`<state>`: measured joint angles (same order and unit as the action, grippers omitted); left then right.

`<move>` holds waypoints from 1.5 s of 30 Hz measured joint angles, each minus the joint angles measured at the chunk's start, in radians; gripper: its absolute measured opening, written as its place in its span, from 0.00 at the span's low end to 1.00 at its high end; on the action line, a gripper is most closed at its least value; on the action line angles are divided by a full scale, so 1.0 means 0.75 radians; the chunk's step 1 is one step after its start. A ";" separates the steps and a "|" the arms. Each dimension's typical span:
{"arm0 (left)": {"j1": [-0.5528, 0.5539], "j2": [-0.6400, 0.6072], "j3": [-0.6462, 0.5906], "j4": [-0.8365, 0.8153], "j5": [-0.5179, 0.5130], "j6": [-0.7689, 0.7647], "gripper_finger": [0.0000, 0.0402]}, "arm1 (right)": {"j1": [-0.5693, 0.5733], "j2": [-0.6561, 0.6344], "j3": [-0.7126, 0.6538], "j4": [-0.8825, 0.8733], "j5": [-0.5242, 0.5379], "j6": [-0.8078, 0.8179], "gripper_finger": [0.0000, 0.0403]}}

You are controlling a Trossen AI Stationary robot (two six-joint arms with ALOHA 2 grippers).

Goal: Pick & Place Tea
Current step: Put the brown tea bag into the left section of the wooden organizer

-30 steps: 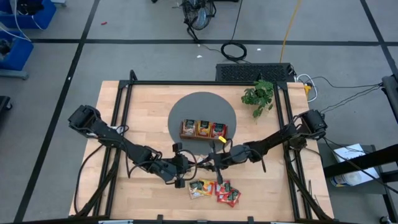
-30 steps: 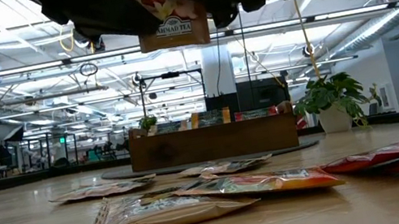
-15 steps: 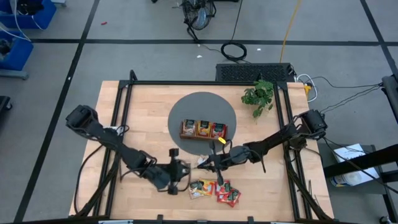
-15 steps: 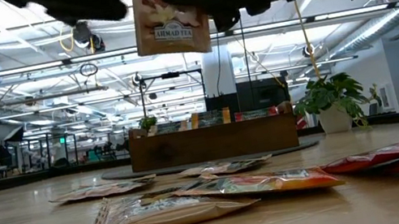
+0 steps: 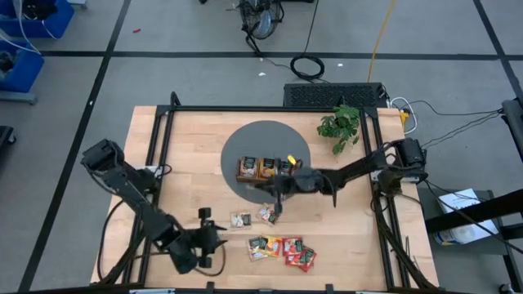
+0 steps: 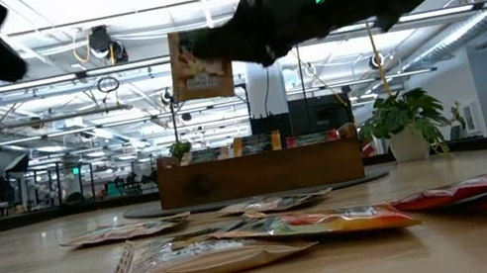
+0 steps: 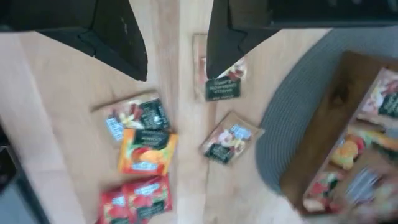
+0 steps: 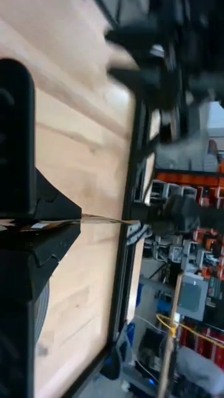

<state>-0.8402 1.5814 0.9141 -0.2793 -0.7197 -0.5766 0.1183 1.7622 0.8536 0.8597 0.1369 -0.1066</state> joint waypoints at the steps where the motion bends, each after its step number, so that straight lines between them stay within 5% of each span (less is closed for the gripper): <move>1: -0.019 0.002 -0.020 0.045 -0.027 0.011 0.40 | -0.041 0.000 0.000 0.006 -0.039 0.024 0.00; 9: -0.068 0.005 -0.160 0.243 -0.092 0.089 0.35 | -0.258 0.113 0.021 0.139 -0.227 0.199 0.00; 16: -0.058 0.005 -0.168 0.248 -0.096 0.094 0.33 | -0.281 0.290 0.141 0.126 -0.222 0.219 0.00; 24: -0.059 0.005 -0.168 0.248 -0.096 0.099 0.33 | -0.282 0.296 0.149 0.020 -0.078 0.186 0.00; 40: -0.055 0.005 -0.168 0.296 -0.098 0.144 0.33 | -0.278 0.432 0.162 0.126 -0.083 0.180 0.00; 45: -0.055 0.005 -0.168 0.296 -0.098 0.148 0.33 | -0.265 0.431 0.162 0.147 -0.077 0.110 0.07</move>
<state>-0.8814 1.5852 0.7883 -0.0574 -0.7933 -0.4660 -0.0806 2.0857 0.9752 0.9698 0.0792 -0.0241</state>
